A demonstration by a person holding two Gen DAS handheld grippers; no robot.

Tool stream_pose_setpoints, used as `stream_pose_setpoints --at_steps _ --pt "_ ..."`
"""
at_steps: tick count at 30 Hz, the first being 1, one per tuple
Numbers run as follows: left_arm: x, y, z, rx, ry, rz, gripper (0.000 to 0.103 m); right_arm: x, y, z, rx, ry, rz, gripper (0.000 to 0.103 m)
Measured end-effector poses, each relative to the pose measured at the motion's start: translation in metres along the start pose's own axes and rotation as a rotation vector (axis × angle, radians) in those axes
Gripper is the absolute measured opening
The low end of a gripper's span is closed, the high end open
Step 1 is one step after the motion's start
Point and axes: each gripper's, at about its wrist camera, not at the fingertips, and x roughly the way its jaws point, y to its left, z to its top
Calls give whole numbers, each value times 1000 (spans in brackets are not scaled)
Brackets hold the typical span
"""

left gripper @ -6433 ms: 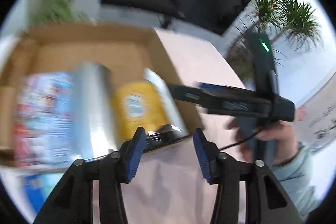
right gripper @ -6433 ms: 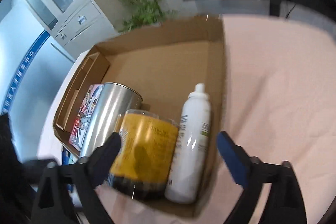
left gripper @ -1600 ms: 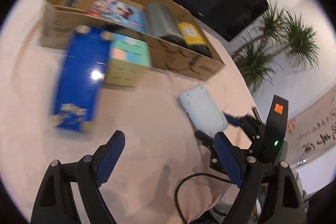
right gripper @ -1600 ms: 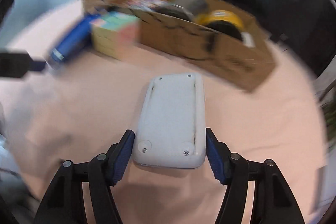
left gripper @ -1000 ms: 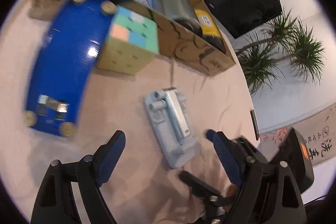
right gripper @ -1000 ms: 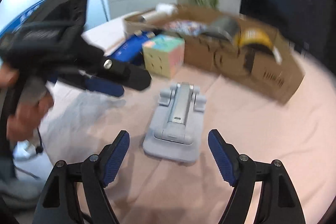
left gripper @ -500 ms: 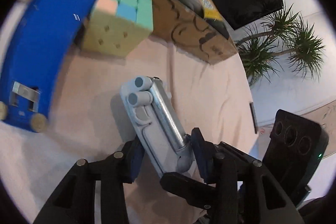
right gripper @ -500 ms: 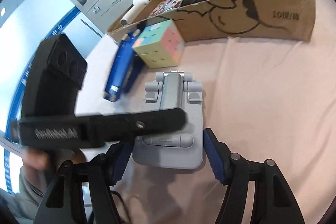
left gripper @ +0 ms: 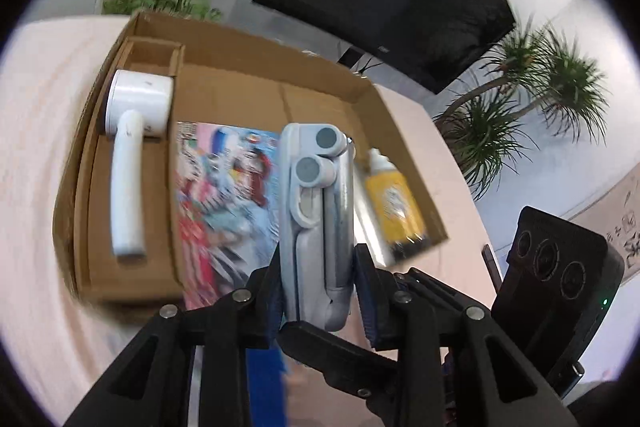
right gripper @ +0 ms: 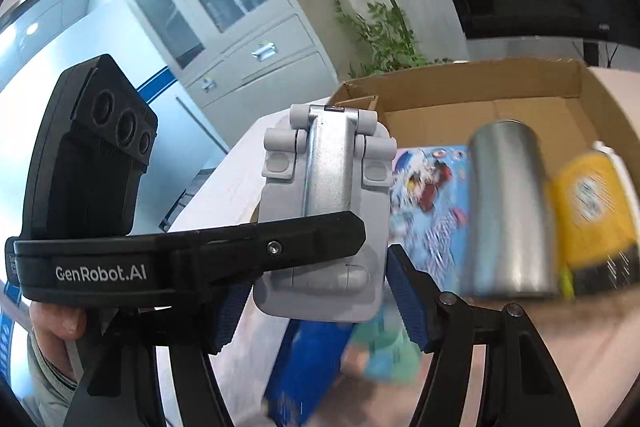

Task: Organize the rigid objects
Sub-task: 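Grasp the grey folding stand with both tools and carry it toward the box, then lower the grey stand into the box beside the picture book, open both tools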

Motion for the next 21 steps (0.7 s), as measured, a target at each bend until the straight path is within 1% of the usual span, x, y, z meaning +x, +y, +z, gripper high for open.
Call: stream_pose_setpoints --at_steps 2,4,5,6,7,8,9,11,13,15,17,19,20,21 --pt "13 19 11 -19 31 -5 30 31 -3 11 34 42 -5 64" --pt "24 29 15 -36 57 4 31 51 -8 12 71 81 -18 64" --pt "27 33 15 -43 65 23 33 66 -8 15 74 95 -34 64" --pt "28 32 15 -44 61 46 36 71 -7 13 81 108 -53 64" --pt "25 34 15 -45 49 70 39 75 -9 10 88 124 -71 64" --pt "20 37 14 -47 35 83 46 80 -8 8 84 144 -88 64" --pt "11 38 12 -47 10 86 47 87 -7 10 87 161 -101 64" --pt "-4 38 9 -33 -29 91 47 94 -6 7 95 203 -122 64" --pt "-24 37 4 -28 -79 113 47 95 -1 3 73 199 -137 64" --pt "-36 36 -1 -24 -108 124 47 94 1 3 60 198 -147 64" --pt "-48 37 -5 -18 -132 134 47 104 0 11 33 206 -161 60" --pt "-54 37 -13 -14 -156 146 47 106 6 11 -2 221 -164 59" --pt "-57 35 -20 2 -173 154 47 99 10 10 -32 203 -162 60" --pt "-58 31 -25 13 -183 159 47 91 16 11 -68 171 -160 64"
